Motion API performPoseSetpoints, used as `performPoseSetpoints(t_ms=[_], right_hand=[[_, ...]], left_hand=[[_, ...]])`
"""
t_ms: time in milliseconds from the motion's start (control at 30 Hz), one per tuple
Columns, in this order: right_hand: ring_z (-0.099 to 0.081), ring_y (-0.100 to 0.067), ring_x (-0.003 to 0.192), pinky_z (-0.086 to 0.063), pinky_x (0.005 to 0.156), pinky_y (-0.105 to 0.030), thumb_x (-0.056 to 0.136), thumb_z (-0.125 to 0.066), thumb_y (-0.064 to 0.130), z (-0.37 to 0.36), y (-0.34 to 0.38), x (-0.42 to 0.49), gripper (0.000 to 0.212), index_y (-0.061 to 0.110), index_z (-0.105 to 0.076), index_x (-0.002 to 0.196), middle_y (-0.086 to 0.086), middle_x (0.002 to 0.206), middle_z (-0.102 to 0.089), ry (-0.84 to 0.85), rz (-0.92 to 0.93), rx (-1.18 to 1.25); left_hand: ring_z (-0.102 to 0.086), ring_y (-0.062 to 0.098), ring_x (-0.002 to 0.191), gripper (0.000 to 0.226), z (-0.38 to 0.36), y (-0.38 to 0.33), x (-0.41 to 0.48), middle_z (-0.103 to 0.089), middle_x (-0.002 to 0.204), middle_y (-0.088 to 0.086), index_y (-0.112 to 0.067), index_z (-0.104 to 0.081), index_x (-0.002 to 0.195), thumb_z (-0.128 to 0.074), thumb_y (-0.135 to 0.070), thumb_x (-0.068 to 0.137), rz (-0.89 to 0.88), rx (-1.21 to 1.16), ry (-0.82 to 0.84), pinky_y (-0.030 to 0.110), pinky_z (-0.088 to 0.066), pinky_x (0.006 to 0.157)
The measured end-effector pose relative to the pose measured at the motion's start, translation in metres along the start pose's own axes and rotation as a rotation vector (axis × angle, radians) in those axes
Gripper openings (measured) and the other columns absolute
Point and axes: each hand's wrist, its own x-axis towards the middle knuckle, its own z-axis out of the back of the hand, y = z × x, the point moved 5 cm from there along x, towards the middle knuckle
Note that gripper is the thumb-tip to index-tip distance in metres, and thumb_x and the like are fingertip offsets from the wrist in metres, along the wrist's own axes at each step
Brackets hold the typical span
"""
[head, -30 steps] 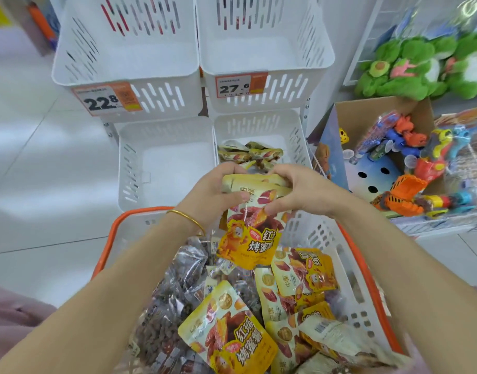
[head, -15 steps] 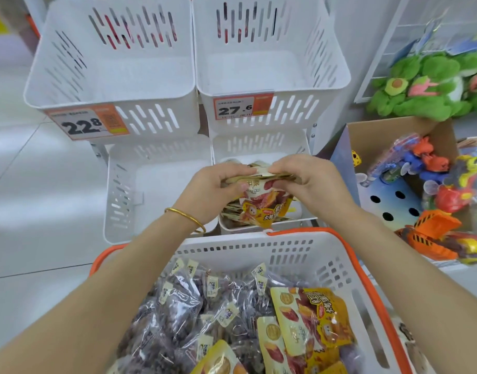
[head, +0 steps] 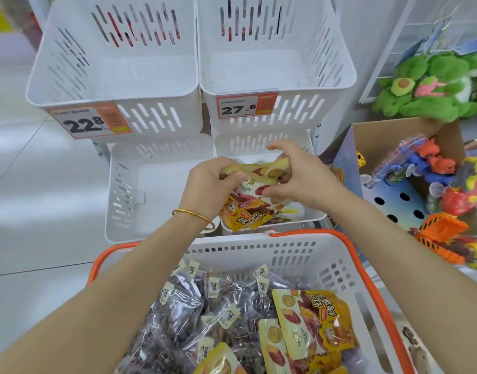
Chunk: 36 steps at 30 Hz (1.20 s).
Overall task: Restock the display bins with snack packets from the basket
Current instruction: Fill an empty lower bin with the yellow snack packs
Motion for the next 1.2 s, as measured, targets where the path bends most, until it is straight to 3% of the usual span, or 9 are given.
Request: performPoseSetpoints(t_ms=[100, 200, 333, 467, 633, 767, 1033, 1100, 1200], right_hand=[[-0.066, -0.018, 0.078, -0.058, 0.060, -0.037, 0.070, -0.083, 0.027, -0.003, -0.012, 0.000, 0.066, 0.017, -0.048, 0.125, -0.001, 0.105, -0.061, 0.049, -0.151, 0.156], [-0.066, -0.014, 0.062, -0.057, 0.060, -0.036, 0.075, -0.078, 0.031, 0.000, -0.016, -0.003, 0.031, 0.009, -0.069, 0.094, -0.002, 0.078, -0.070, 0.039, -0.153, -0.017], [-0.062, -0.025, 0.074, -0.050, 0.070, -0.039, 0.077, -0.075, 0.016, 0.033, -0.020, -0.008, 0.014, 0.009, -0.063, 0.073, -0.006, 0.074, -0.065, -0.267, -0.095, -0.130], [-0.053, -0.031, 0.087, -0.036, 0.072, -0.037, 0.082, -0.062, 0.001, 0.054, -0.037, -0.010, 0.006, 0.002, -0.057, 0.079, -0.014, 0.086, -0.063, -0.462, 0.022, -0.209], [-0.049, -0.035, 0.099, -0.034, 0.078, -0.035, 0.084, -0.058, -0.001, 0.025, -0.064, 0.012, 0.012, -0.004, -0.060, 0.096, -0.019, 0.097, -0.062, -0.539, 0.065, -0.228], [-0.047, -0.032, 0.105, -0.033, 0.079, -0.035, 0.090, -0.053, 0.003, -0.008, -0.089, 0.046, 0.017, 0.000, -0.060, 0.105, -0.018, 0.105, -0.060, -0.529, -0.033, -0.176], [-0.054, -0.030, 0.076, -0.043, 0.066, -0.040, 0.089, -0.054, 0.001, -0.047, -0.115, 0.112, 0.005, 0.000, -0.054, 0.084, -0.015, 0.078, -0.055, -0.513, -0.071, -0.030], [-0.054, -0.029, 0.078, -0.042, 0.068, -0.040, 0.091, -0.053, 0.002, -0.053, -0.121, 0.125, 0.005, -0.001, -0.053, 0.087, -0.015, 0.082, -0.056, -0.491, -0.094, -0.005], [-0.055, -0.031, 0.082, -0.043, 0.070, -0.040, 0.091, -0.053, 0.002, -0.061, -0.132, 0.142, 0.004, -0.001, -0.051, 0.091, -0.016, 0.087, -0.059, -0.434, -0.111, 0.068]], left_hand=[[-0.056, 0.001, 0.067, 0.011, -0.002, -0.002, 0.001, -0.061, 0.072, -0.012, -0.020, -0.065, 0.078, -0.065, -0.012, 0.085, -0.016, -0.008, 0.010, 0.008, -0.044, 0.062], [-0.060, 0.001, 0.070, 0.012, -0.006, -0.001, 0.001, -0.065, 0.077, -0.010, -0.018, -0.071, 0.087, -0.064, -0.009, 0.086, -0.030, -0.051, 0.077, 0.014, -0.050, 0.072], [-0.065, 0.013, 0.081, 0.026, 0.000, 0.010, 0.009, -0.067, 0.087, 0.001, -0.021, -0.066, 0.096, -0.055, 0.002, 0.089, 0.039, -0.354, 0.014, 0.031, -0.056, 0.083], [-0.062, 0.003, 0.091, 0.033, 0.009, 0.026, 0.023, -0.067, 0.100, -0.005, -0.031, -0.066, 0.094, -0.060, 0.000, 0.087, -0.091, -0.154, -0.103, 0.015, -0.048, 0.088], [-0.051, -0.005, 0.104, 0.025, -0.010, 0.046, 0.047, -0.061, 0.112, -0.004, -0.015, -0.070, 0.105, -0.060, -0.002, 0.086, -0.319, 0.123, -0.147, 0.005, -0.035, 0.096], [-0.049, -0.001, 0.108, 0.025, -0.024, 0.063, 0.072, -0.059, 0.116, -0.003, -0.009, -0.071, 0.105, -0.055, -0.006, 0.086, -0.342, 0.136, -0.220, 0.007, -0.033, 0.099], [-0.050, -0.003, 0.098, 0.023, -0.046, 0.097, 0.118, -0.061, 0.106, 0.004, -0.009, -0.071, 0.103, -0.058, 0.000, 0.086, -0.216, 0.064, -0.210, 0.002, -0.032, 0.091], [-0.049, 0.011, 0.100, 0.019, -0.046, 0.104, 0.129, -0.059, 0.102, 0.004, -0.011, -0.071, 0.102, -0.061, -0.007, 0.087, -0.189, 0.187, -0.214, 0.007, -0.031, 0.088], [-0.045, 0.028, 0.107, 0.017, -0.045, 0.116, 0.141, -0.065, 0.103, 0.001, -0.023, -0.071, 0.101, -0.061, -0.024, 0.088, -0.118, 0.523, -0.234, 0.029, -0.030, 0.087]])
